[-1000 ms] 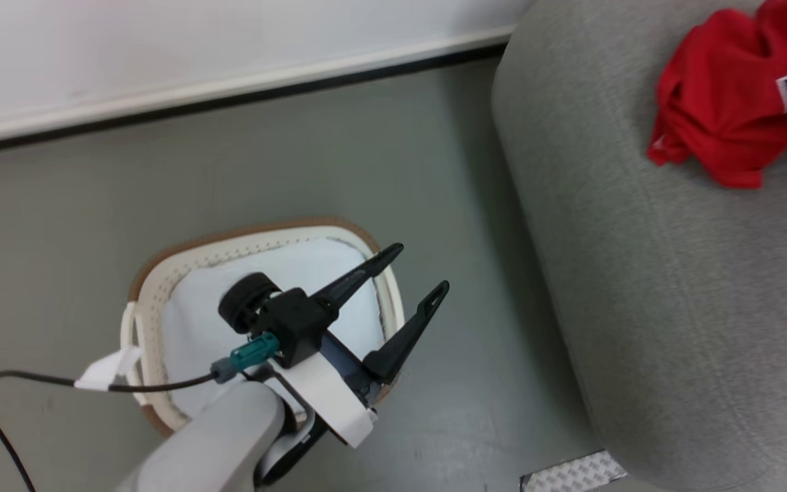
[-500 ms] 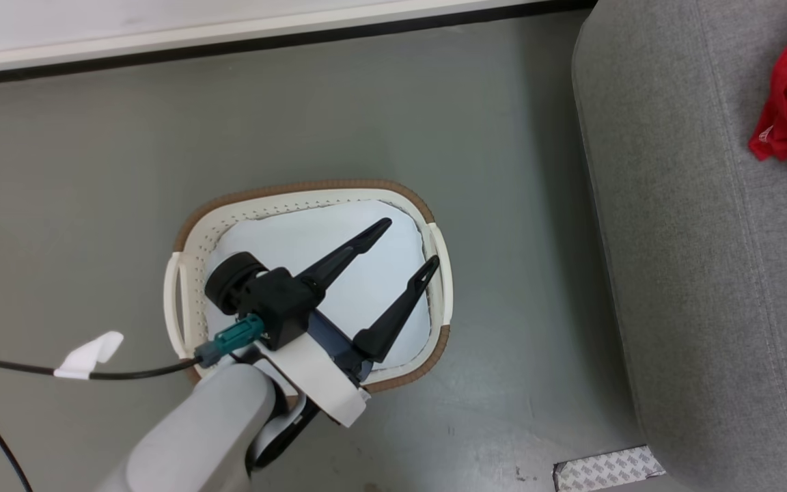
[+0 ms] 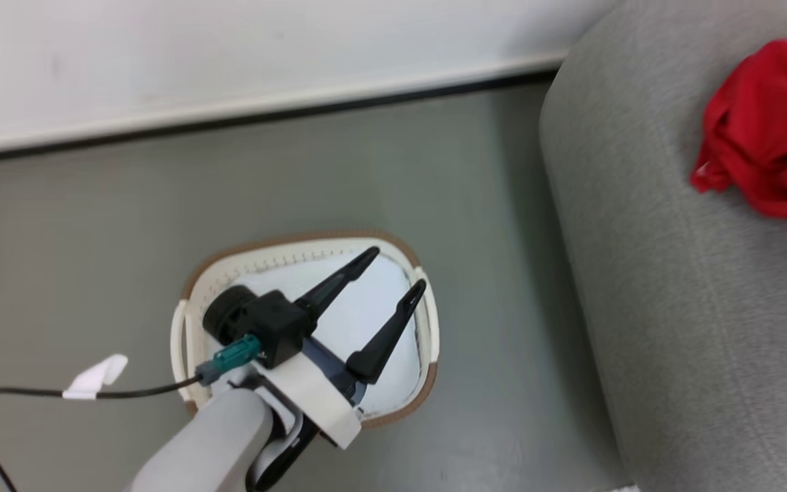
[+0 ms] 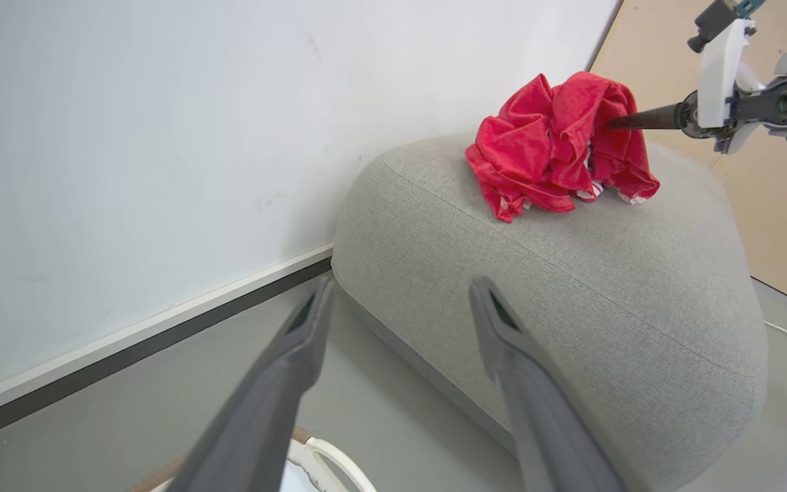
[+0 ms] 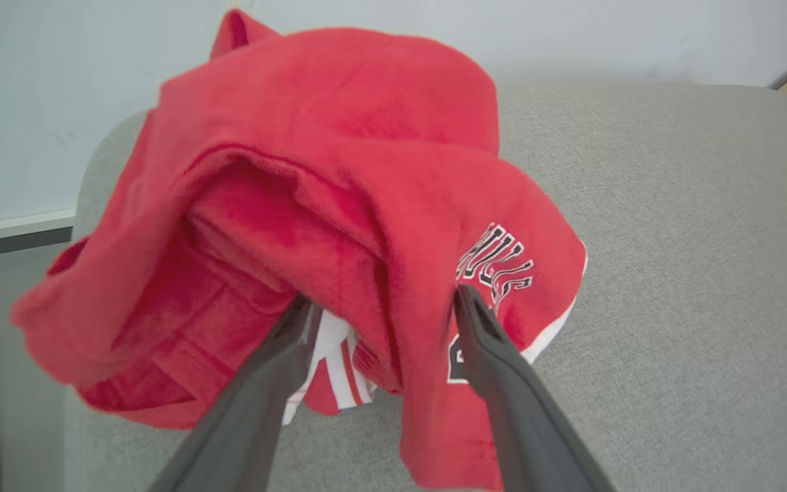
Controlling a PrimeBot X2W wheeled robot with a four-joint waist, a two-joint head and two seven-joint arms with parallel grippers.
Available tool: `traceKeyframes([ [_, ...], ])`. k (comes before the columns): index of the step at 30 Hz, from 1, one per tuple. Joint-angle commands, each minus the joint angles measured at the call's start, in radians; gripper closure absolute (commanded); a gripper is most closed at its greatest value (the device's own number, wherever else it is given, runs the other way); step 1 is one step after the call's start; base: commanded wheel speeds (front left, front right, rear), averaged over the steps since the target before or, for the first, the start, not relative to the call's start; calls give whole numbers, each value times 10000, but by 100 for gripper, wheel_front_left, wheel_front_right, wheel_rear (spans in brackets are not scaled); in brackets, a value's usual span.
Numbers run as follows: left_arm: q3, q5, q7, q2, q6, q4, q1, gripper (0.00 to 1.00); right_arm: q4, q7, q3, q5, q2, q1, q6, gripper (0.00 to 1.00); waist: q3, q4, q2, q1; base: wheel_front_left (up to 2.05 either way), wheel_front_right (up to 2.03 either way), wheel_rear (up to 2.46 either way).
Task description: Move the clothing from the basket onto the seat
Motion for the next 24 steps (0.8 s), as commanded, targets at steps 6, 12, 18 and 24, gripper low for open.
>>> traceKeyframes([
  [6,478,-216,-2,-181,93,241,754,0,-1236,572,840,665,-317,621,-23,0,-1626,-343,0,0,0,0,0],
  [12,1425,-244,-2,-467,340,304,1411,0,-2795,212,1509,1227,-932,1167,-23,0,-2834,-228,0,0,0,0,0],
  [18,2519,-250,-1,-491,404,305,2101,0,-4086,-294,2058,1762,-990,1917,-23,0,-3735,37,0,0,0,0,0],
  [24,3858,-395,-1,-474,601,398,2866,0,-5055,-1625,2102,2334,-300,2775,-23,0,-4144,388,0,0,0,0,0],
])
